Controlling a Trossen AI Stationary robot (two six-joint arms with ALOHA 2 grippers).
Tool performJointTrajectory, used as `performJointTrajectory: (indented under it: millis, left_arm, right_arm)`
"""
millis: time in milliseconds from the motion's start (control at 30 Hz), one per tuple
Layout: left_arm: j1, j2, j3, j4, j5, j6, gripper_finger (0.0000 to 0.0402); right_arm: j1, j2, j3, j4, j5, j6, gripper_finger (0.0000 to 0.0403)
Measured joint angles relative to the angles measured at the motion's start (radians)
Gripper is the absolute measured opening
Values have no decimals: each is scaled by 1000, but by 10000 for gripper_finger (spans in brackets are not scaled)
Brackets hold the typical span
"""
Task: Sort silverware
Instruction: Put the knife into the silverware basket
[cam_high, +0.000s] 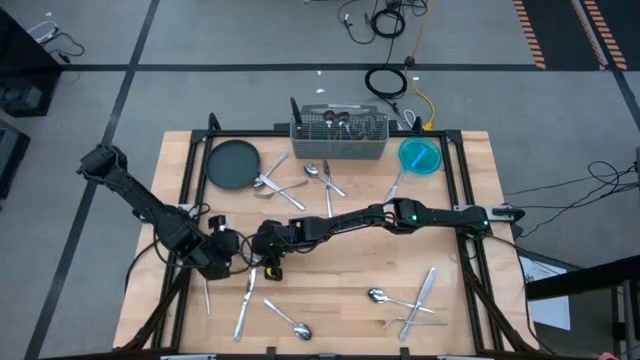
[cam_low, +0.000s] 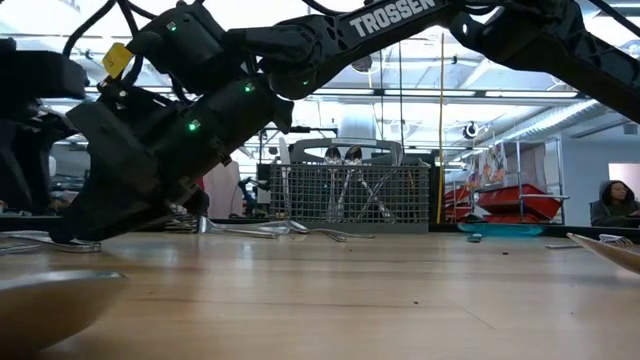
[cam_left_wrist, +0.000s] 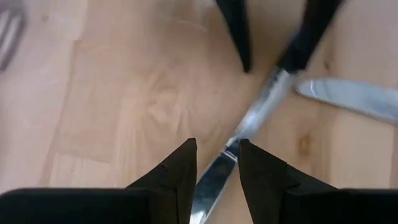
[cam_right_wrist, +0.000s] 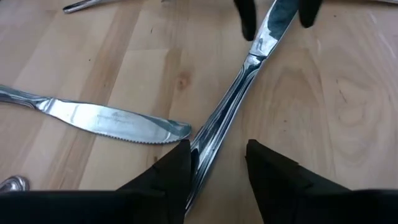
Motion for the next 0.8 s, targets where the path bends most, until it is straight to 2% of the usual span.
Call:
performJointTrajectory:
  millis: [233,500,800]
  left_arm:
    - [27,0,-1,40,31,230,124]
    - [84,1,-123,252,89,259,124]
    - [119,16,-138,271,127,336,123]
  right_arm:
    - [-2,-2,0,-1,-24,-42,148]
    - [-2,-14,-2,-10,-24,-76,148]
    - [-5,-16,-2,-8,-20,-93,148]
